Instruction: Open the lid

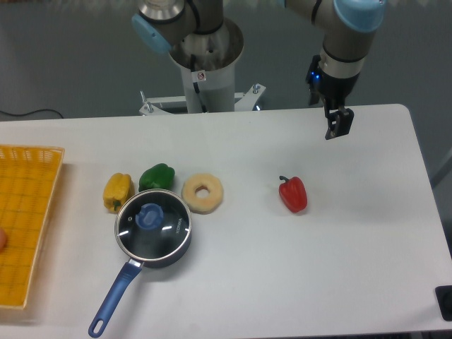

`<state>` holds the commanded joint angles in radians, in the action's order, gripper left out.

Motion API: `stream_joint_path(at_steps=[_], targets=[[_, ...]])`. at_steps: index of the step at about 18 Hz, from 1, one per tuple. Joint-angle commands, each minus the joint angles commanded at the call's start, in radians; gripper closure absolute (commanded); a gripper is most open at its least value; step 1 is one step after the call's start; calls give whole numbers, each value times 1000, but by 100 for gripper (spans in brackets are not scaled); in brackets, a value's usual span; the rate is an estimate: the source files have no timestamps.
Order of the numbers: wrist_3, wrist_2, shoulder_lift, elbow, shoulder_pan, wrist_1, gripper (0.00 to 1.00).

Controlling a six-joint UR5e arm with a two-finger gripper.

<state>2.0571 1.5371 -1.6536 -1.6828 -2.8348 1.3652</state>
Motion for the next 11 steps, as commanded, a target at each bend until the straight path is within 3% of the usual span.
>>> stream_joint_path(at_steps=[6,11], targets=[[-11,5,0,12,12,0,0],[-133,-3,-2,0,23,0,0]])
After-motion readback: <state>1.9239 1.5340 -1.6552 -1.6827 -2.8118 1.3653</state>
